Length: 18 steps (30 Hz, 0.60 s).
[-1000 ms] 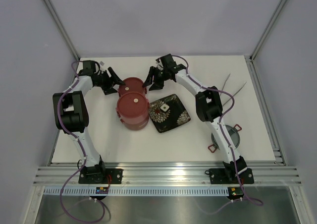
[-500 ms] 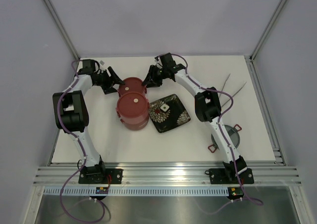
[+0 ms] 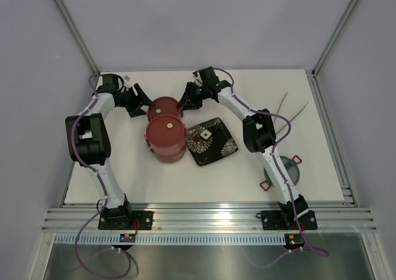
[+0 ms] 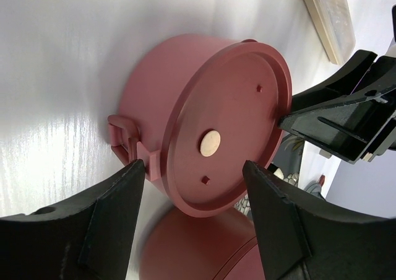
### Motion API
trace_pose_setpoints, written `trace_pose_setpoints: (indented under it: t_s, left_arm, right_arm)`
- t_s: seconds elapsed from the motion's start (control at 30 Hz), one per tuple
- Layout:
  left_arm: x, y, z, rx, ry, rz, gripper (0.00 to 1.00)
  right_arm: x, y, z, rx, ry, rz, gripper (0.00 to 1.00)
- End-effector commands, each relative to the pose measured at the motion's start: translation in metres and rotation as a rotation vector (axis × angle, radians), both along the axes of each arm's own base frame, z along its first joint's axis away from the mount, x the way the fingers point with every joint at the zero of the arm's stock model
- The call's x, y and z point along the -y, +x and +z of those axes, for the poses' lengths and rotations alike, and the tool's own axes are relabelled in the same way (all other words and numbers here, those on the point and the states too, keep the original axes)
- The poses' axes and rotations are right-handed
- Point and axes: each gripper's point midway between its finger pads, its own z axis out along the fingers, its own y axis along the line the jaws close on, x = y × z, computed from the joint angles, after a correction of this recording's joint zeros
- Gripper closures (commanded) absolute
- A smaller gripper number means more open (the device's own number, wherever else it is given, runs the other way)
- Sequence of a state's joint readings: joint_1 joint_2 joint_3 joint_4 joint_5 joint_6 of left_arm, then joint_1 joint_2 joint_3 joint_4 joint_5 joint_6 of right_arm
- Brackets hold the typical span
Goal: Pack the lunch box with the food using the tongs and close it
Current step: Pick up the packing box from the center of the board.
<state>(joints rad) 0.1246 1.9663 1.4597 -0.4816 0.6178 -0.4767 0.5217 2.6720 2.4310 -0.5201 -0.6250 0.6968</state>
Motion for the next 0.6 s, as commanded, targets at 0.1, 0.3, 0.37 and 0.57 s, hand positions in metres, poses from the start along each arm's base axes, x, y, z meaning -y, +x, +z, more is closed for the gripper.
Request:
trace_pose_setpoints:
  t_s: [0.1, 0.3, 0.37, 0.57]
  left_arm:
    - [0.0016, 0.0040, 0.0117, 0.046, -0.018, -0.019, 0.32]
    - [0.0015, 0.0026, 0.0137, 0.056, -0.015, -0.015, 0.34]
    - [0.0022, 0.0028, 0.0123, 0.056, -0.017, -0.015, 0.34]
    - [0.0028, 0.0009, 0.0104, 0.053, -0.018, -0.019, 0.36]
  right_arm:
    - [-0.0166, -0.0085, 0.0166, 0.027, 0.050, 0.049, 0.55]
    - [-0.0145, -0.0107, 0.0154, 0.021, 0.047, 0.052, 0.60]
    - [-0.0153, -0.0120, 0.0144, 0.016, 0.048, 0.054, 0.60]
    - [-0.0133, -0.0118, 0.0145, 0.020, 0.041, 0.052, 0.61]
